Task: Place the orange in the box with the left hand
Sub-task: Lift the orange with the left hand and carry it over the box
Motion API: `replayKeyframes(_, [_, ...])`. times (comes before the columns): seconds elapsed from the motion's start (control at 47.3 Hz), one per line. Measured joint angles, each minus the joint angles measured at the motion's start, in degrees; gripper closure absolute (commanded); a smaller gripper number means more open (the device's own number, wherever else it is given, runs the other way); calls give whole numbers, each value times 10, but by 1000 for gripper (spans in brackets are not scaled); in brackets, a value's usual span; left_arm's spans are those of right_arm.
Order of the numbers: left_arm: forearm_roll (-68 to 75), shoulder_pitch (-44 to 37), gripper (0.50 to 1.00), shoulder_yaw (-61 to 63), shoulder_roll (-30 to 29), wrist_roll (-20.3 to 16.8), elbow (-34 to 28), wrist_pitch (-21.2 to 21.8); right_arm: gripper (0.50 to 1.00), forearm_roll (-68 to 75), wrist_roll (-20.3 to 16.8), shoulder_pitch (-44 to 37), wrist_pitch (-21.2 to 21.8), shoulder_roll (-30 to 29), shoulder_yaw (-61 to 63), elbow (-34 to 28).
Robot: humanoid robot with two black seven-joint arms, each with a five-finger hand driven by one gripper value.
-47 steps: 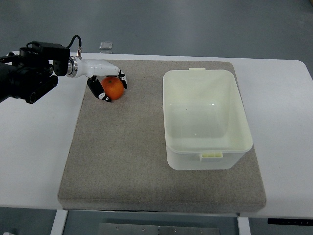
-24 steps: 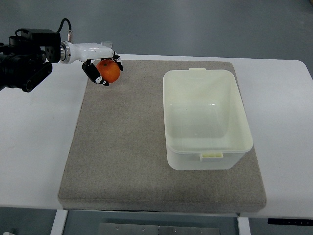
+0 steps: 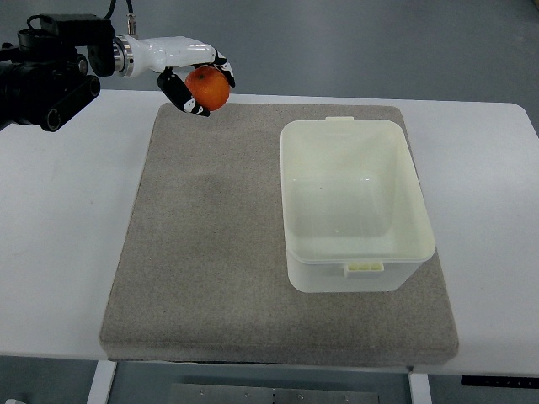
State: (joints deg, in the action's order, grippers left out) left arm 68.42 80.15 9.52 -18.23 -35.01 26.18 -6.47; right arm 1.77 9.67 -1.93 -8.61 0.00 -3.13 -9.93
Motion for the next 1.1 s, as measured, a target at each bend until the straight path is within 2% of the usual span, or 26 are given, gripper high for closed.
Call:
replayKeyframes(0.169, [1,15,1000,-33,-15,0,41,19,574,0,0,0,0,0,0,0])
replayKeyframes(0.423, [6,44,1000,-40,-54,0,187,20,574,0,0,0,0,0,0,0])
replayKeyframes(0.592, [9,67,1000,-59,-62,0,237,21,574,0,0,0,0,0,0,0])
replayKeyframes(1.015, [22,86,1000,-68,-65,0,412,20,574,0,0,0,0,0,0,0])
replayKeyframes(1.1, [27,86,1000,-70,-60,0,428,18,574,0,0,0,0,0,0,0])
